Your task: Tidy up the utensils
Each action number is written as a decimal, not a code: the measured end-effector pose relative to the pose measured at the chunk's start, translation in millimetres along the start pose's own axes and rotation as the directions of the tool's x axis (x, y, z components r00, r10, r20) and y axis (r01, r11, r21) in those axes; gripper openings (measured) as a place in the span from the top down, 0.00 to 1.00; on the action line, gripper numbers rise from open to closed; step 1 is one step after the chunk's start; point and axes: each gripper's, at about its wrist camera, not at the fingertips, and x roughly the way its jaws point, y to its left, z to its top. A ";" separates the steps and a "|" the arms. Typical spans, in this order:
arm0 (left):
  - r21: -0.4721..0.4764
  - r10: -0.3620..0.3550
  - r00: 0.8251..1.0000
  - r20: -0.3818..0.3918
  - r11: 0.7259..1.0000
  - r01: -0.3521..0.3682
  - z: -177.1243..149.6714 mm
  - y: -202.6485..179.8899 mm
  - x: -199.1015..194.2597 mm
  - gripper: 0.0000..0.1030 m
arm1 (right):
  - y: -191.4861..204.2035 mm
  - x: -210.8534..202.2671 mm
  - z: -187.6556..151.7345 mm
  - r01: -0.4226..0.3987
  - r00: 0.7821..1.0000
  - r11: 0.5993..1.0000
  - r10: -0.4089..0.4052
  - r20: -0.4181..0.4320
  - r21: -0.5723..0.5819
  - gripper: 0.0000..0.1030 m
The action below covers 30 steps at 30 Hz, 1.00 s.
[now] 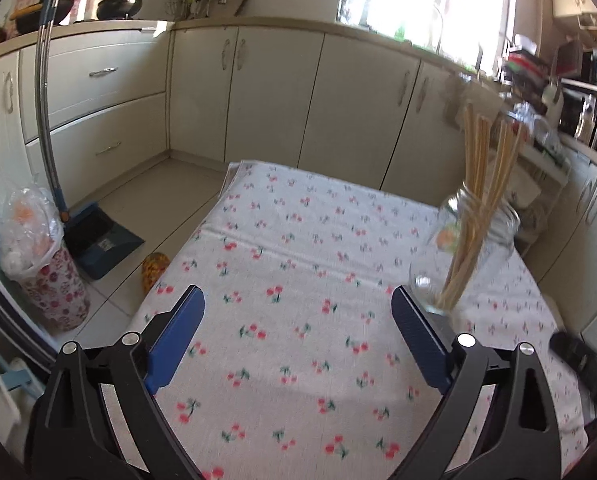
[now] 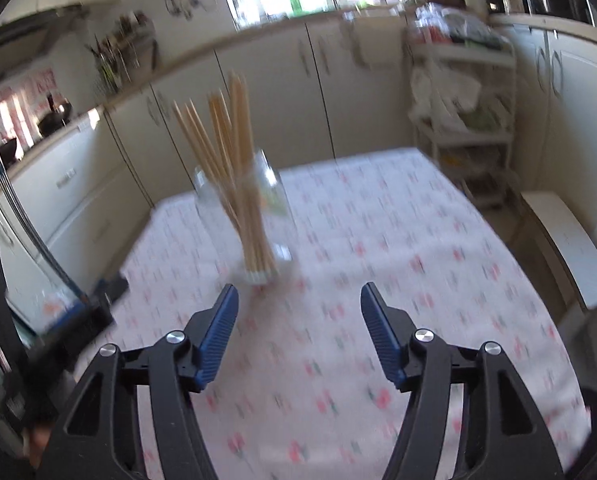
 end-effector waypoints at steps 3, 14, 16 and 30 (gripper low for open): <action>0.027 0.012 1.000 -0.025 1.000 -0.012 -1.3 -2.7 -10.3 0.12 | -2.5 -3.0 -17.1 0.021 0.998 1.000 -0.021 -0.057 -0.002 0.35; 0.141 0.017 0.999 -0.042 0.990 -0.011 -8.2 -8.0 -79.7 0.10 | 3.9 -36.5 -43.9 0.011 0.991 1.000 -0.011 -0.131 -0.005 0.27; 0.157 0.014 0.999 -0.051 0.988 -0.006 -9.8 -7.8 -91.4 0.10 | 3.4 -45.5 -44.9 0.009 0.990 1.000 -0.009 -0.140 0.005 0.26; 0.212 -0.023 0.997 -0.074 0.976 0.038 -11.7 -1.4 -205.0 0.08 | 26.0 -156.0 -39.5 -0.076 0.990 0.997 0.079 -0.115 0.034 0.10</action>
